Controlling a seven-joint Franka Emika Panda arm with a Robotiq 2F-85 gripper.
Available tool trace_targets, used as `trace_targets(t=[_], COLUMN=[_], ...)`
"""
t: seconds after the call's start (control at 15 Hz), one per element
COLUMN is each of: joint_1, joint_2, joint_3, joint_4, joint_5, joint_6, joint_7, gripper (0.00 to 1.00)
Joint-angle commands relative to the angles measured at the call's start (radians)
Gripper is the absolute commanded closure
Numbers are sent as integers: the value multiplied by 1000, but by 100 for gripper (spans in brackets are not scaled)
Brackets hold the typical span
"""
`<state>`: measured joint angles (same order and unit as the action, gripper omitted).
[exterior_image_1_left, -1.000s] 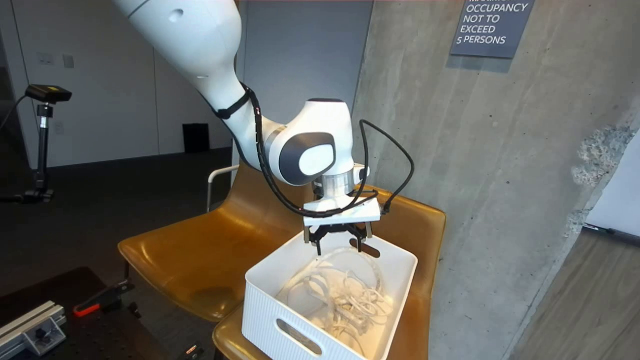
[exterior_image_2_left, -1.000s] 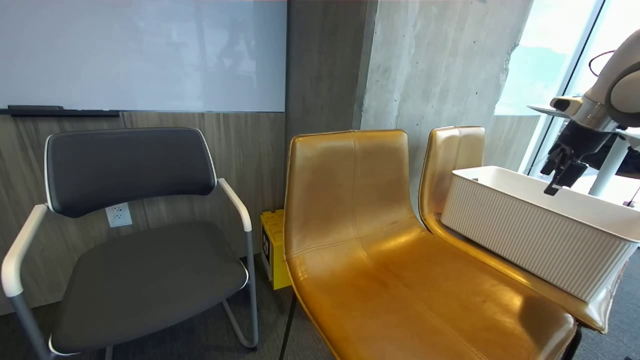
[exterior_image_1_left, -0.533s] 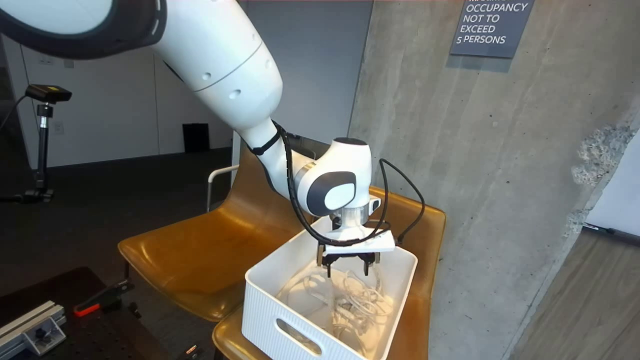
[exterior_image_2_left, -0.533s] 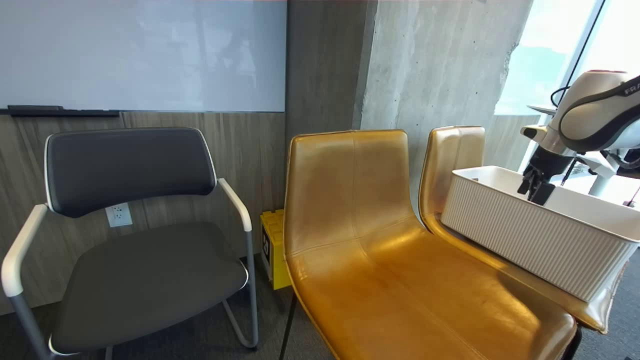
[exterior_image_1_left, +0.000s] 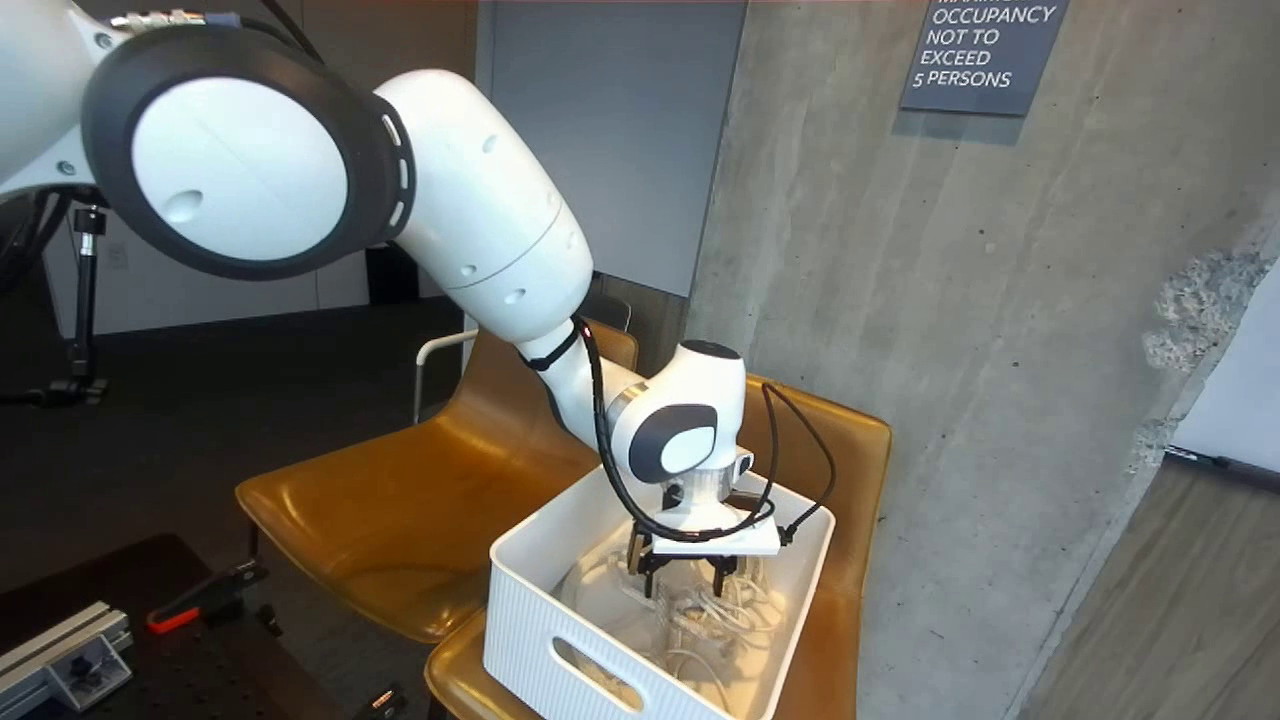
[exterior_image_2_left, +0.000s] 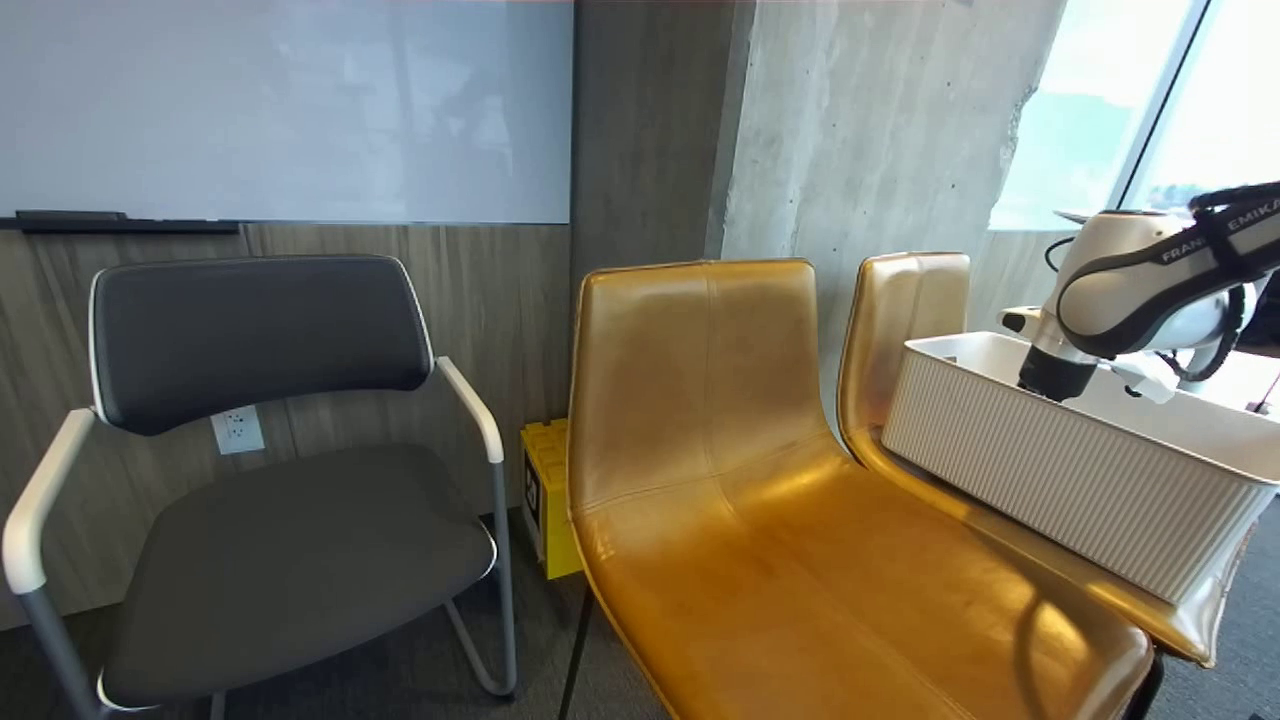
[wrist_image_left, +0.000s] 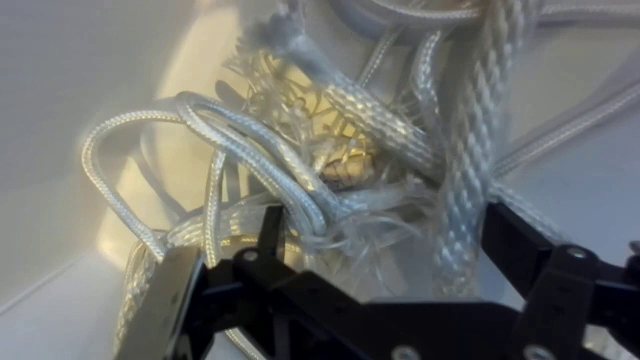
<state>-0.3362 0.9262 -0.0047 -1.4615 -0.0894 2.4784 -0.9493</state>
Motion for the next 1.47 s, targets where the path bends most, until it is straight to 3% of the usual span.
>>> trace_targets(t=[0.0,0.07,0.13,0.27,0.33,0.87,0.93,1.4], joint_1=[8,14,22,30,35,76,83,126], joint_2=[74,83,89,87,82,-28,-51,-333], joint_3=[7,7,3,2,0,-16,-20,-34], joint_4=[80,81,84,82,78,9,-1,-122], joint_5=[-11,-12,-15,-16,-17,-30,-33,-42], joint_6=[-52,-53,-50,-50,-47,-44,-45,-117], joint_7=[-15,-10,-2,4,8,38,46,111], gripper=[0,2,26,29,36,96,100,97])
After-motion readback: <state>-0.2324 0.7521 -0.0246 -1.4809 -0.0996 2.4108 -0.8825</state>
